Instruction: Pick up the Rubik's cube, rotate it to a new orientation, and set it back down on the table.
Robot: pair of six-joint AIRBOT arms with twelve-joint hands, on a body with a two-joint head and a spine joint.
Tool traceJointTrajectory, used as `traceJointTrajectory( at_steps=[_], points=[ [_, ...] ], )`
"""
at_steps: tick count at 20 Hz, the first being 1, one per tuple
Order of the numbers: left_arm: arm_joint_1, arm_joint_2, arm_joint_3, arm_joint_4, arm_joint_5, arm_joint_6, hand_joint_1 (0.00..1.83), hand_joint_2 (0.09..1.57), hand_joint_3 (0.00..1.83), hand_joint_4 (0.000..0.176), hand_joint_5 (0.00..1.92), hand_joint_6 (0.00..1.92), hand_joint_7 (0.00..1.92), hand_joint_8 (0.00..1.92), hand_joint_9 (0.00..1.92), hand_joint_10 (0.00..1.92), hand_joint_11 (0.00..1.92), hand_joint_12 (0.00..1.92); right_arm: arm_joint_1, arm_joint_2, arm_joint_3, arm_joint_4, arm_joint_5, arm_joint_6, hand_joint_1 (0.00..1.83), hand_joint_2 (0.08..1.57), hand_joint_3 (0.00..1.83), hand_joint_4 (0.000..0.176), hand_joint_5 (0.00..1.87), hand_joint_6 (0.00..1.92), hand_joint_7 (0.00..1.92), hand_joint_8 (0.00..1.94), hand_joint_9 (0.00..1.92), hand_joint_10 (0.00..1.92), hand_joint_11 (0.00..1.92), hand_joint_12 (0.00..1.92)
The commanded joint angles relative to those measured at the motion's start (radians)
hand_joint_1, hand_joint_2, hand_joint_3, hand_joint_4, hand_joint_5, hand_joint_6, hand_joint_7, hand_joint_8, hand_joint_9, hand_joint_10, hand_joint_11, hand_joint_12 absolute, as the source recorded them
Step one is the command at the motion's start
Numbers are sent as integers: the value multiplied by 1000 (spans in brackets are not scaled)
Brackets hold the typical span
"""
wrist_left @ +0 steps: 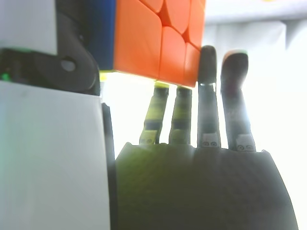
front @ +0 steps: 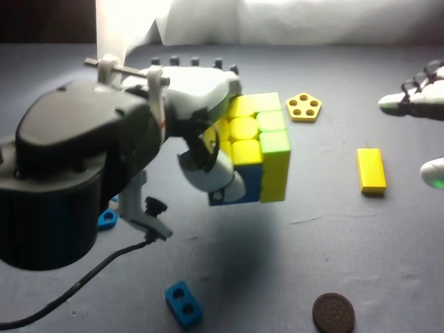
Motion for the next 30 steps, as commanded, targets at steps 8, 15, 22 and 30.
traceJointTrajectory(
  at_steps=[8,15,22,30],
  points=[
    [131,16,26,287,-9,-245,1063,1382,0,0,585,1557,477,1863,345,1878,258,1921,13,2,3,5,100,-3,1,1245,0,0,0,0,0,0,0,0,0,0],
    [191,11,54,375,-9,-330,1082,1373,0,0,607,1494,484,1876,328,1872,249,1921,13,1,3,0,99,-3,0,1246,0,0,0,0,24,9,0,0,0,0],
    [228,5,59,411,-10,-375,1102,1341,0,0,604,1442,576,1789,369,1784,248,1921,14,-1,3,-7,97,-3,0,1243,0,0,0,0,28,8,0,0,0,0],
    [239,6,54,415,-11,-382,708,1181,0,0,185,540,296,442,216,787,6,1435,13,-1,3,-8,93,-3,0,1242,0,0,0,0,31,8,0,0,0,0]
  ],
)
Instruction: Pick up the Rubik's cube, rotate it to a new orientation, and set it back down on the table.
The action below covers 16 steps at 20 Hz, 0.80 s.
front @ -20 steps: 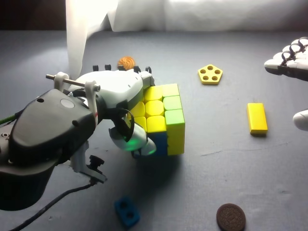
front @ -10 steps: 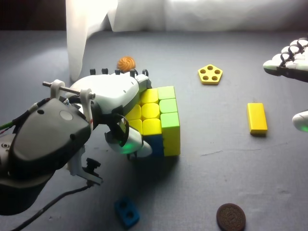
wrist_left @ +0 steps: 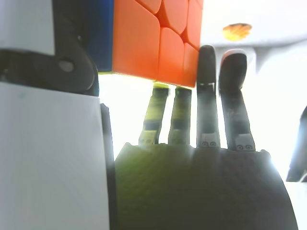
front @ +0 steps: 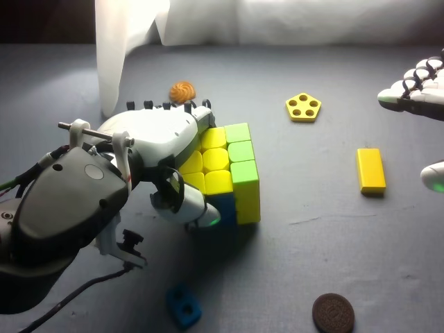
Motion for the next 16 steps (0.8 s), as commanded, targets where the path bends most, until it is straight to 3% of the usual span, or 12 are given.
traceJointTrajectory(
  at_steps=[1,2,3,4,6,10,16],
  points=[
    [2,1,-5,34,-31,-4,691,1125,0,0,202,309,317,168,240,478,0,1231,13,4,2,15,97,3,0,1243,0,0,0,0,31,8,0,0,0,0],
    [2,1,-7,32,-34,-4,635,1089,0,0,197,71,266,10,254,152,0,1011,13,4,2,15,97,3,0,1249,2,0,0,0,24,4,0,0,0,0],
    [2,1,-10,31,-39,-4,622,1072,0,0,153,8,204,0,222,39,0,864,13,3,2,15,97,3,0,1251,3,0,0,0,22,3,0,0,0,0],
    [1,2,-11,30,-40,-4,590,1064,0,0,126,1,177,0,205,21,0,815,13,3,2,15,97,3,0,1253,4,0,0,0,20,2,0,0,0,0],
    [0,4,-18,28,-41,-4,631,1030,0,0,41,0,65,0,94,2,0,543,13,3,2,14,96,4,0,1245,0,0,0,0,21,2,0,0,0,0],
    [0,13,-32,22,-46,-4,553,987,0,43,0,0,0,0,0,0,0,27,12,1,2,13,96,4,0,1244,0,0,0,0,36,7,1,0,0,0],
    [-32,43,-60,15,-46,19,547,955,0,62,0,0,0,0,0,0,0,0,12,-1,1,13,97,6,0,1244,0,0,0,0,31,5,1,0,0,0]
  ],
)
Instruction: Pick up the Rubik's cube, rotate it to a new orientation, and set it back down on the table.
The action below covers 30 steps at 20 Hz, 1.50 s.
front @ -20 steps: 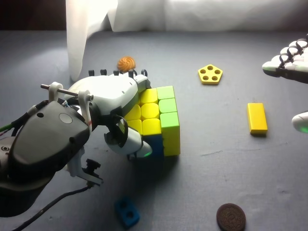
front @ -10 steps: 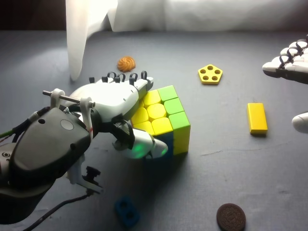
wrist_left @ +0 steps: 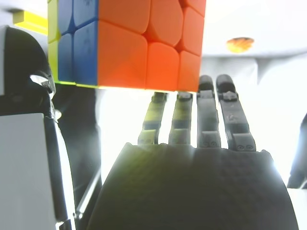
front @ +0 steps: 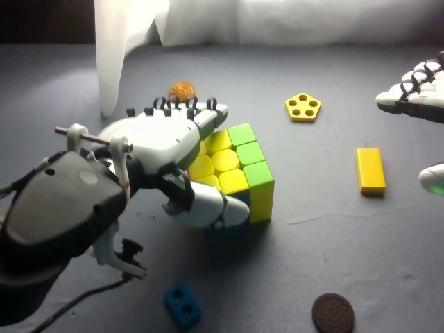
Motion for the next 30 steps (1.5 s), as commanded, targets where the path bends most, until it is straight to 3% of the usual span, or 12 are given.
traceJointTrajectory(
  at_steps=[1,8,11,12,13,14,15,17,18,20,22,30],
  points=[
    [-19,13,-7,45,-52,17,532,956,0,58,0,0,0,0,0,0,0,0,12,5,1,14,102,7,0,1249,2,0,0,0,16,0,0,0,0,0],
    [-148,67,-65,2,47,149,483,981,3,34,0,0,0,0,0,0,57,27,12,5,1,-39,103,61,0,1256,4,0,0,0,47,13,6,2,0,0],
    [-211,83,-62,34,161,168,383,1062,6,24,173,36,205,27,205,57,0,733,13,5,-1,-41,103,61,0,1262,6,0,83,35,125,38,106,47,10,7],
    [-225,88,-62,47,190,168,409,1072,2,18,282,38,373,43,314,169,0,990,14,5,-3,-41,103,61,0,1274,0,0,129,85,204,9,114,227,1,299],
    [-240,98,-62,52,229,168,402,1091,0,9,368,38,495,68,305,467,0,1196,15,5,-3,-41,103,61,0,1271,0,0,185,136,282,24,156,428,0,883],
    [-249,107,-64,52,261,172,397,1106,1,3,414,43,556,97,258,722,0,1316,15,6,-4,-41,103,61,1,1272,0,0,219,228,358,50,77,790,0,1146],
    [-263,124,-70,52,291,180,389,1123,3,0,488,71,630,172,293,940,0,1484,15,6,-4,-41,103,61,0,1270,0,0,186,515,455,166,76,1082,0,1372],
    [-282,157,-84,52,322,202,336,1174,2,0,539,253,431,894,314,1246,34,1708,15,7,-4,-41,102,61,60,1253,0,0,162,1155,430,1112,291,1550,0,1906],
    [-295,175,-89,47,341,221,336,1174,2,0,539,253,431,894,314,1246,34,1708,14,7,-4,-41,100,61,60,1253,0,0,162,1155,430,1112,291,1550,0,1906],
    [-316,191,-87,36,380,255,347,1220,3,0,704,772,658,1256,589,1401,321,1742,14,6,-4,-41,89,61,112,1268,2,0,468,1364,700,1610,599,1886,496,1920],
    [-340,197,-81,38,428,278,335,1232,0,0,760,1061,705,1406,625,1486,384,1743,14,7,-3,-41,84,60,145,1260,0,0,615,1490,802,1689,725,1921,628,1921],
    [-390,203,-92,57,464,279,344,1236,0,0,720,1476,744,1582,658,1713,485,1863,11,7,-3,-41,84,47,132,1270,1,0,652,1439,794,1666,727,1921,646,1921]
  ],
)
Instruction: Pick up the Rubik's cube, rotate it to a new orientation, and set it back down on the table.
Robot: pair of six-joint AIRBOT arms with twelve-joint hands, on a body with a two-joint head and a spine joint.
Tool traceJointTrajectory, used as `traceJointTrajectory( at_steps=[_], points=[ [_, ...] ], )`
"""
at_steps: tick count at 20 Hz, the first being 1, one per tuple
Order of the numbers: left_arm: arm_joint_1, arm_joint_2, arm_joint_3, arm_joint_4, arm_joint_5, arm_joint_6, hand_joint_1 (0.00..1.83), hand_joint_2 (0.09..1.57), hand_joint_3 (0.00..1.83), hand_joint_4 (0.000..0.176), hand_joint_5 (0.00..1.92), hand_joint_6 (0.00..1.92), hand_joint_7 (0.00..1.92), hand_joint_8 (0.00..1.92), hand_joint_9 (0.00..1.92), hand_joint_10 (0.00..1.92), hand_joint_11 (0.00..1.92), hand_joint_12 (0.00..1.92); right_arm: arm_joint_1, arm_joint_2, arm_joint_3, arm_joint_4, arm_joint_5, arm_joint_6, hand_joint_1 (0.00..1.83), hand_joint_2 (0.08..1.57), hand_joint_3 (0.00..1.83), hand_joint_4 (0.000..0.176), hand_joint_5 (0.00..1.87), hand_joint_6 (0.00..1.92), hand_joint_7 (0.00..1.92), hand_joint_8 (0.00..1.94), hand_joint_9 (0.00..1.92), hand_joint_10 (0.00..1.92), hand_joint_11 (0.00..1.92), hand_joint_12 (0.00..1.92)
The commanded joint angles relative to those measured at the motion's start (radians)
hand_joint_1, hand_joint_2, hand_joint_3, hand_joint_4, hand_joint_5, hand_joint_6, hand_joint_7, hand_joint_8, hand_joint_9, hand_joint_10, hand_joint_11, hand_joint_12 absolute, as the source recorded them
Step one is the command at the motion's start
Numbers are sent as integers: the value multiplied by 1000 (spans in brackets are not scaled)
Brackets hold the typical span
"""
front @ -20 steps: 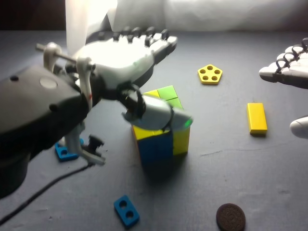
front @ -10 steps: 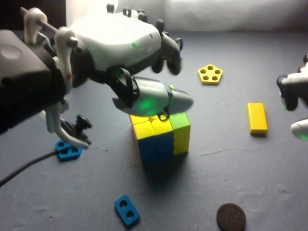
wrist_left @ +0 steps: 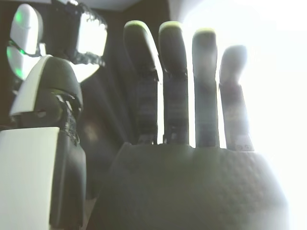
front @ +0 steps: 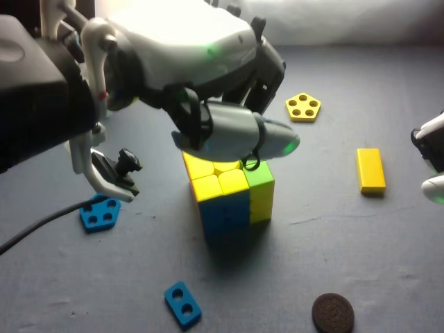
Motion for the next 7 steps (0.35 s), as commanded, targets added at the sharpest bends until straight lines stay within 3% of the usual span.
traceJointTrajectory(
  at_steps=[1,7],
  points=[
    [-19,11,-4,15,-43,-1,338,1241,1,0,706,1472,729,1581,645,1718,474,1859,11,7,-1,17,95,-1,134,1266,0,0,666,1432,810,1635,731,1921,638,1921],
    [-39,12,-2,15,-65,8,347,1247,1,0,670,1533,717,1619,635,1735,474,1865,10,6,-1,17,96,2,106,1286,2,0,653,1421,798,1600,719,1921,641,1921]
  ],
)
